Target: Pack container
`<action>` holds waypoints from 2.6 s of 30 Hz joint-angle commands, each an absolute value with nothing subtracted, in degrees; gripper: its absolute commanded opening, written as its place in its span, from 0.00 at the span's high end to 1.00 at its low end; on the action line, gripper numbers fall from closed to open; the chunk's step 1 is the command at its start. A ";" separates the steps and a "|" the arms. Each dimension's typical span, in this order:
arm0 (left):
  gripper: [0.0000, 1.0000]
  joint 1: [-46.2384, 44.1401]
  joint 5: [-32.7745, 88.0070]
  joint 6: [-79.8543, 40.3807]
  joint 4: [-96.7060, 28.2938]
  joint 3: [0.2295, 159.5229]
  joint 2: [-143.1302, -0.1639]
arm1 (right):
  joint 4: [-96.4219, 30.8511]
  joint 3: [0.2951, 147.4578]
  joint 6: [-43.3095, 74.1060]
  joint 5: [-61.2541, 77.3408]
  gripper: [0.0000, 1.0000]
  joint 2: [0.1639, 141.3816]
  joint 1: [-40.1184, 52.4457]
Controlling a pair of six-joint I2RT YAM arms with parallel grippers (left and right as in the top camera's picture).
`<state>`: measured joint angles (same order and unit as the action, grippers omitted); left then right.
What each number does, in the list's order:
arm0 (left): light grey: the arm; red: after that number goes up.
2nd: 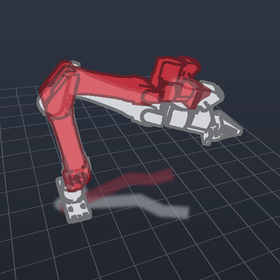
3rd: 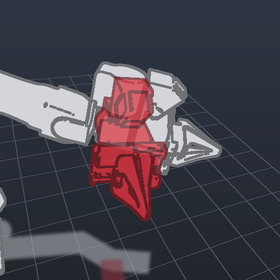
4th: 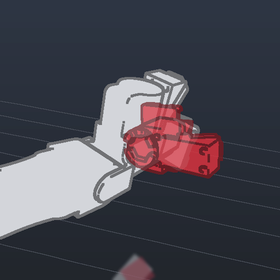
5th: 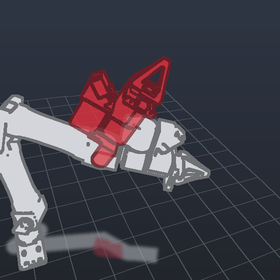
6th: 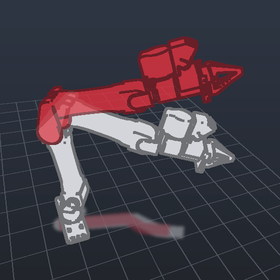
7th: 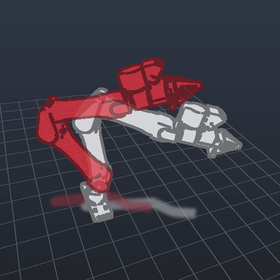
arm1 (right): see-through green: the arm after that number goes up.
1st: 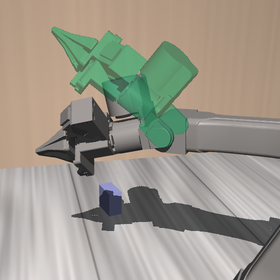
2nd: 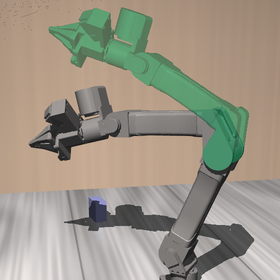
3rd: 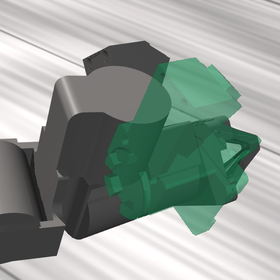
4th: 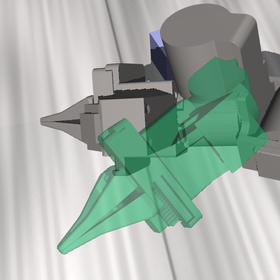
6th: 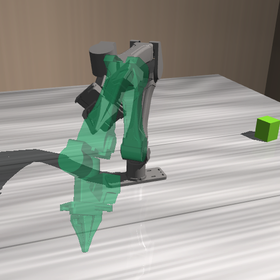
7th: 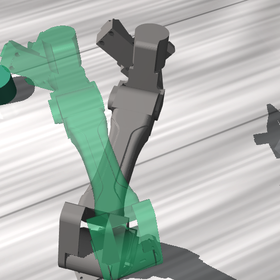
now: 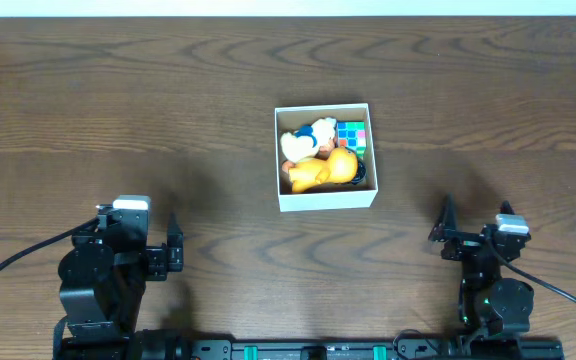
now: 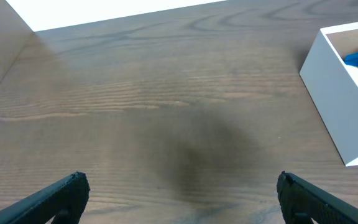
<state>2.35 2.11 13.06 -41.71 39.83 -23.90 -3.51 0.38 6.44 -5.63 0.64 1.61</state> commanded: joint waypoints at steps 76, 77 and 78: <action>0.02 2.17 0.97 -7.60 -4.03 0.23 -0.30 | -4.08 0.32 5.50 -1.65 0.01 0.30 1.17; 0.02 2.17 0.97 -7.60 -4.05 0.23 -0.30 | -4.08 0.32 5.50 -1.65 0.01 0.30 1.17; 0.02 2.17 0.97 -7.60 -4.05 0.23 -0.30 | -4.08 0.32 5.50 -1.65 0.01 0.30 1.17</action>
